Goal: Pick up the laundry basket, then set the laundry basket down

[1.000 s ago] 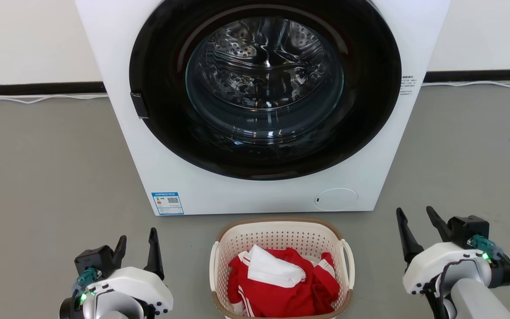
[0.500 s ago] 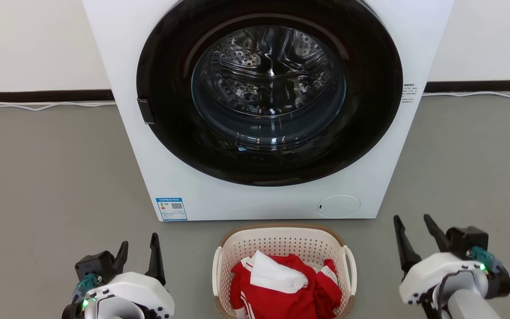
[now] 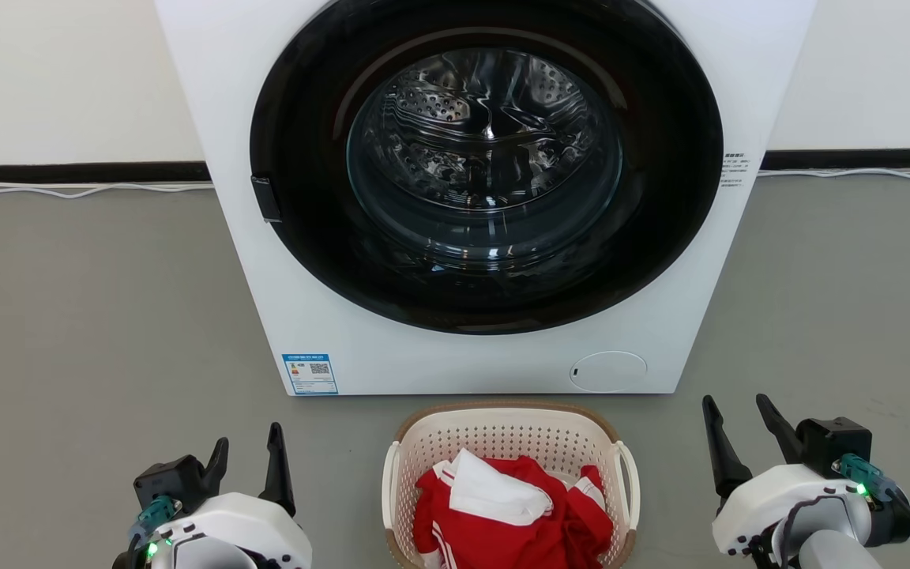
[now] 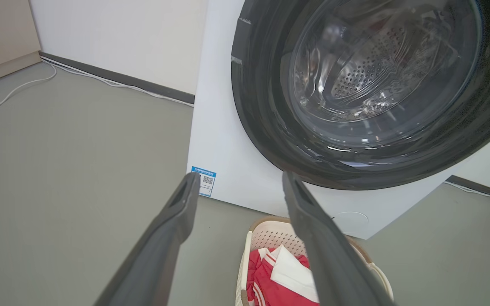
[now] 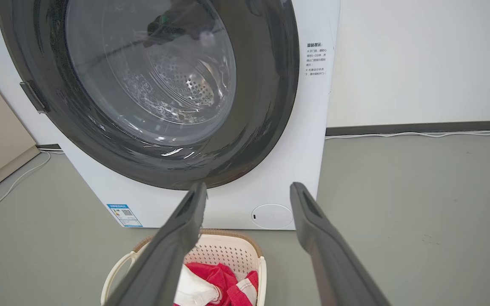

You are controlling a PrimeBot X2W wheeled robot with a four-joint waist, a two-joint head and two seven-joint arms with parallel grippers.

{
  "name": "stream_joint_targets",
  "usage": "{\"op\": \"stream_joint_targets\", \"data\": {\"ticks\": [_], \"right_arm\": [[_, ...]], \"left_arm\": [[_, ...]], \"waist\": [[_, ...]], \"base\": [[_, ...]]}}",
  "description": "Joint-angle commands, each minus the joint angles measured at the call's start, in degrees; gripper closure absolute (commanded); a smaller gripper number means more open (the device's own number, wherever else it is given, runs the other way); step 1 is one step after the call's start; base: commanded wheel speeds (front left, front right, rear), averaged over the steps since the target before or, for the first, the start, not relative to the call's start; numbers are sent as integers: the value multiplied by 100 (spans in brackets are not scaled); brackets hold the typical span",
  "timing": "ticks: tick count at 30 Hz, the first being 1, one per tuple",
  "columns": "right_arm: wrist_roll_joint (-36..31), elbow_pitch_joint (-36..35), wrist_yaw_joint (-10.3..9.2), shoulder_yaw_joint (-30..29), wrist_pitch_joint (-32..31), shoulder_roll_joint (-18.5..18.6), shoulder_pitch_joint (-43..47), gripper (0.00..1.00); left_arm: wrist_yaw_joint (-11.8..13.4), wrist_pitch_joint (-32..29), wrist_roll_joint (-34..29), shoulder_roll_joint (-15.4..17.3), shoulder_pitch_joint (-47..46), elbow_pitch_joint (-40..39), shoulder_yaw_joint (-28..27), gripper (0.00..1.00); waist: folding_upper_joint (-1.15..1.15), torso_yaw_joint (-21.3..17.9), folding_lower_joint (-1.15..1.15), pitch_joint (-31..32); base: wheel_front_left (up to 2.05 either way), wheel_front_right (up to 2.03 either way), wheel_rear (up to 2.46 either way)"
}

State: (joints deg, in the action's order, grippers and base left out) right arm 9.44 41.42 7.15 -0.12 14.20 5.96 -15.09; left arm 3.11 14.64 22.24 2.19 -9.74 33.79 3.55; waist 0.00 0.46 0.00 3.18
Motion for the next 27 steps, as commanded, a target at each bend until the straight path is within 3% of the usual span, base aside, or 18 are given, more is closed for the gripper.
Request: {"op": "stream_joint_targets", "data": {"ticks": [1,4,5,12,16,27], "right_arm": [[-65,-161,34,99,80,-6,-43,0],[-78,-164,34,98,80,-9,-52,0],[-24,-2,0,-4,0,-2,0,100],[117,221,-4,-26,-73,-103,278,100],[387,123,-2,-54,-150,-110,299,100],[1124,-163,1,-83,-304,-128,373,100]], "left_arm": [[51,36,47,69,-104,-147,-141,0],[49,36,73,69,-107,-107,-113,0],[35,0,16,0,0,14,36,100],[14,-57,143,-45,241,285,-1,100],[-21,-129,369,-41,248,206,-36,100],[-117,-300,984,-31,268,-6,-113,100]], "waist": [[0,4,0,2],[0,15,0,8],[0,16,0,8],[0,17,1,3],[0,14,13,3],[0,9,0,-39]], "base": [[0,0,0],[0,0,0],[0,0,0],[0,0,0],[0,0,0],[0,0,0]]}}
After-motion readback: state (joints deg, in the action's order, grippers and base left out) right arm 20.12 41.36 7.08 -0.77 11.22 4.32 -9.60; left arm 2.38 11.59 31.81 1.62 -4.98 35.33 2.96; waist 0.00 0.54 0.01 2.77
